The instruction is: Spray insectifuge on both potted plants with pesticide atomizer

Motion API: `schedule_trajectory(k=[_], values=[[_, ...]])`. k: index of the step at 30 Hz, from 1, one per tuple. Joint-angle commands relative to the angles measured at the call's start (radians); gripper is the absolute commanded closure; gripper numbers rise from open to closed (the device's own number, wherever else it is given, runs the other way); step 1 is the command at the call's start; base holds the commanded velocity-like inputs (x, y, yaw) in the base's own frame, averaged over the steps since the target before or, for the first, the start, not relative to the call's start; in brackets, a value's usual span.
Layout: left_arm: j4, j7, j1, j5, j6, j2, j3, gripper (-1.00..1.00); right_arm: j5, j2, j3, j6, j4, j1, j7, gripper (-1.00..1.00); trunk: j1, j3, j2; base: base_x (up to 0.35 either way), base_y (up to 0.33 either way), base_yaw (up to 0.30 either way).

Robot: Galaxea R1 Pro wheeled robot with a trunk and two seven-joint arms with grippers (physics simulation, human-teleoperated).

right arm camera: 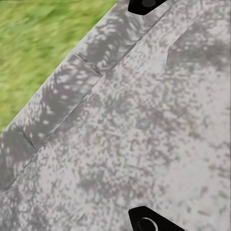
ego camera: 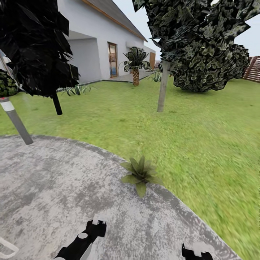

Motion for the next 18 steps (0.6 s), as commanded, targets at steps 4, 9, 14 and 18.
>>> schedule_trajectory(k=[4, 9, 14, 18], values=[[-0.003, -0.002, 0.0, -0.01, -0.003, 0.0, -0.001, 1.0, 0.009, 0.001, -0.007, -0.002, -0.002, -0.001, -0.006, -1.0, 0.0, -0.001, 0.0, 0.139, 0.086, -0.261], [-0.004, -0.002, 0.0, -0.011, -0.003, 0.0, -0.002, 1.0, 0.009, -0.001, -0.007, -0.002, -0.002, -0.001, -0.006, -1.0, 0.0, -0.001, 0.0, 0.012, 0.007, -0.167], [-0.011, -0.01, 0.0, -0.013, 0.0, 0.0, -0.009, 1.0, 0.009, 0.0, -0.007, -0.002, -0.001, -0.001, -0.006, -1.0, 0.0, -0.001, 0.0, 0.001, 0.0, -0.014], [-0.015, -0.018, -0.005, -0.018, 0.009, 0.002, -0.015, 1.0, 0.015, 0.002, -0.004, -0.003, -0.003, -0.001, -0.003, -1.0, 0.0, -0.001, 0.0, 0.0, 0.0, 0.0]])
